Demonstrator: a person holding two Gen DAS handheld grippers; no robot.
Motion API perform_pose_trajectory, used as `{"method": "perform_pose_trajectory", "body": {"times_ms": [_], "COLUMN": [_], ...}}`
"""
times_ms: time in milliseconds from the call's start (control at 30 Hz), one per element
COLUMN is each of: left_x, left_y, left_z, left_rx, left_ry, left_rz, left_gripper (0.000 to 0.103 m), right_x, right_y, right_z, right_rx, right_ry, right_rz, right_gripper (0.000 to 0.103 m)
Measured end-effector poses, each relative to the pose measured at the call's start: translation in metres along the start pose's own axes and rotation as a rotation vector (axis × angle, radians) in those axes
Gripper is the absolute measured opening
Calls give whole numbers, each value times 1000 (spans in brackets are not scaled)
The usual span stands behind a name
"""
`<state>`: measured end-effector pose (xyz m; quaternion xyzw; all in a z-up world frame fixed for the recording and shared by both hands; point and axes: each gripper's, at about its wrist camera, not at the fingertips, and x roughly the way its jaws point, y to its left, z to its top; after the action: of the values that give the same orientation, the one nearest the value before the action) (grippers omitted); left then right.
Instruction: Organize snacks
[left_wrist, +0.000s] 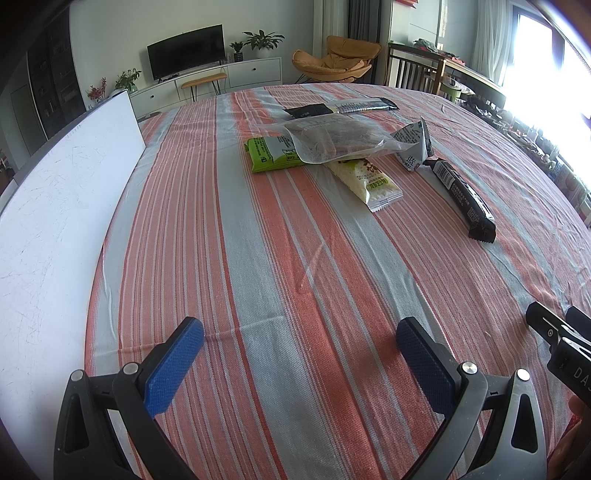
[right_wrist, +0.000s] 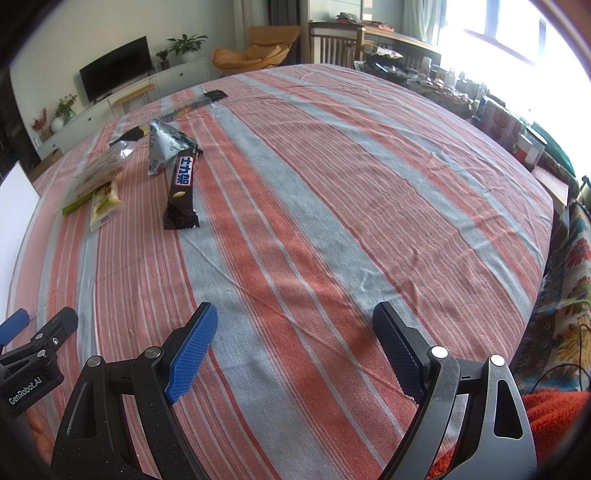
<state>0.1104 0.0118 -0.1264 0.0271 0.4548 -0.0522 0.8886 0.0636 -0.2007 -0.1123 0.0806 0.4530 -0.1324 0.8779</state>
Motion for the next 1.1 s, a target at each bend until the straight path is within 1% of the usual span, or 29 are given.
{"method": "perform_pose_trajectory", "body": {"times_ms": [233, 267, 300, 333, 367, 400, 467, 533, 600, 700, 767, 833, 933, 1000, 1067, 1100], "left_x": [0, 0, 0, -2, -7, -14, -32, -42, -41, -16, 12, 43, 78, 96, 108, 112], "left_y": [1, 2, 3, 6, 11, 19, 35, 46, 47, 29, 14, 3, -7, -15, -21, -24], "left_z": [1, 1, 3, 4, 7, 12, 27, 53, 87, 141, 170, 190, 203, 204, 200, 198], "left_rx": [6, 21, 37, 30, 1, -42, -127, -194, -209, -152, -119, -135, -178, -169, -134, -111], "left_ry": [2, 17, 50, 85, 103, 94, 41, -9, -16, 43, 115, 199, 272, 309, 326, 330], "left_rz": [-10, -21, -33, -45, -66, -96, -123, -125, -134, -139, -131, -116, -83, -49, 15, 29], "left_gripper": [103, 103, 103, 103, 102, 102, 102, 102, 102, 102, 102, 102, 102, 102, 102, 95], "right_x": [0, 0, 0, -1, -1, 0, 0, 0, -1, -1, -1, -1, 0, 0, 0, 1], "right_y": [0, 0, 1, 1, 1, 1, 2, 2, 2, 2, 2, 2, 2, 2, 2, 2], "right_z": [0, 0, 0, 0, 0, 0, 0, 0, 1, 1, 1, 1, 1, 1, 1, 1], "right_rx": [0, 0, 0, 0, 0, 0, 0, 0, 1, 1, 1, 1, 2, 3, 1, 0], "right_ry": [-1, -1, -2, -3, -3, -2, -3, -2, -2, -2, -1, 0, 2, 1, 1, 1], "right_rz": [2, 3, 2, 2, 2, 2, 2, 1, 1, 1, 1, 1, 1, 1, 2, 2], "right_gripper": [89, 89, 90, 90, 90, 90, 90, 91, 91, 91, 91, 91, 91, 91, 92, 92]}}
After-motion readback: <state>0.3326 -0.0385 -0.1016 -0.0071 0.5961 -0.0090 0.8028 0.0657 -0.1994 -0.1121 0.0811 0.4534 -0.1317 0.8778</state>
